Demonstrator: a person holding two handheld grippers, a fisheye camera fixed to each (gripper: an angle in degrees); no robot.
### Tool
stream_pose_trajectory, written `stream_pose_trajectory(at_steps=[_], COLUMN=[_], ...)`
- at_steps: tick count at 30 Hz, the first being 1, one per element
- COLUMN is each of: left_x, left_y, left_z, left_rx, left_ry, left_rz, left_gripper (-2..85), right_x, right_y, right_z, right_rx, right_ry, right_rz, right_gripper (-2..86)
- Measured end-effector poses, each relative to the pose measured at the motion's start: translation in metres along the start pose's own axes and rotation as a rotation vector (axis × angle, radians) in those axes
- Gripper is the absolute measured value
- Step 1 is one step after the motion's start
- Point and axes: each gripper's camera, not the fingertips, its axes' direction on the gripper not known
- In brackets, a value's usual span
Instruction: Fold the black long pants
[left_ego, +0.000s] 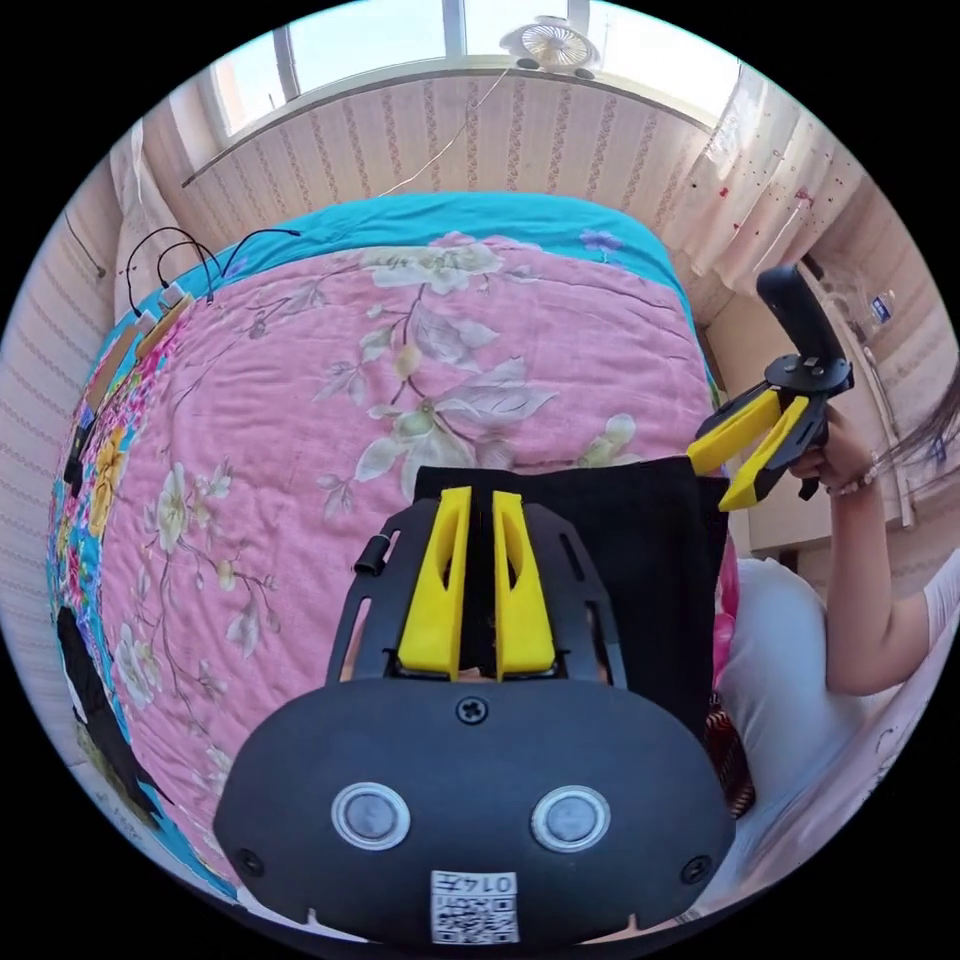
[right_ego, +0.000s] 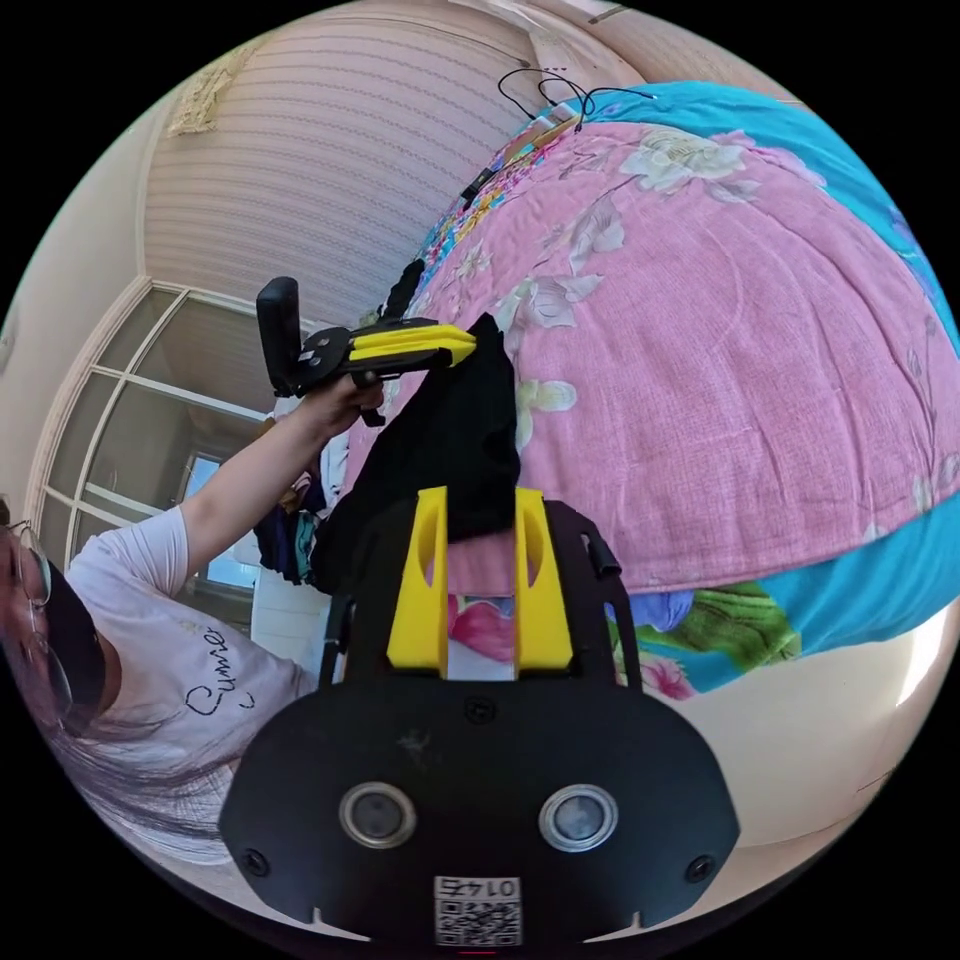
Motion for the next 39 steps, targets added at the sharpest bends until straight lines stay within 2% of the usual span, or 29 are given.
stream_pose_trajectory(at_steps=[5, 7, 10, 14, 16, 20, 23, 27, 31, 35, 39], left_x=[-0.021, -0.029, -0.035, -0.020, -0.020, -0.021, -0.012, 0.000, -0.004, -0.005, -0.006], left_y=[0.009, 0.015, 0.024, 0.026, 0.026, 0.029, 0.029, 0.029, 0.039, 0.053, 0.062], left_z=[-0.015, -0.008, 0.019, 0.009, 0.009, -0.011, -0.028, -0.024, 0.003, -0.009, 0.008], left_rx=[0.042, 0.002, -0.126, -0.061, -0.073, -0.026, 0.005, -0.024, -0.145, -0.080, -0.159], left_ry=[0.002, -0.019, 0.098, 0.008, 0.008, 0.044, 0.089, 0.108, -0.061, -0.064, -0.041], left_rz=[-0.100, -0.135, -0.172, -0.087, -0.083, -0.082, -0.029, 0.018, -0.050, -0.075, -0.086], left_gripper=[7.5, 8.2, 7.6, 0.5, -0.3, -0.8, -0.8, 0.2, 5.0, 7.9, 8.8], right_x=[0.004, 0.003, 0.005, 0.004, 0.004, 0.002, -0.003, -0.008, 0.010, 0.013, 0.013], right_y=[-0.012, -0.019, -0.020, -0.019, -0.022, -0.027, -0.019, -0.010, -0.025, -0.033, -0.047], right_z=[0.009, 0.016, 0.019, 0.013, 0.009, 0.021, 0.010, 0.009, 0.040, 0.061, 0.093], right_rx=[-0.021, -0.063, -0.084, -0.022, 0.043, -0.022, 0.036, 0.015, -0.060, -0.078, -0.136], right_ry=[0.017, 0.114, 0.078, 0.056, 0.070, 0.098, 0.077, 0.111, 0.129, 0.096, 0.066], right_rz=[0.017, 0.030, 0.007, -0.025, -0.012, -0.031, -0.039, -0.011, 0.064, 0.041, 0.005], right_gripper=[9.9, 6.1, 2.7, 1.6, 1.1, 0.5, 0.3, 0.8, 4.3, 7.6, 5.7])
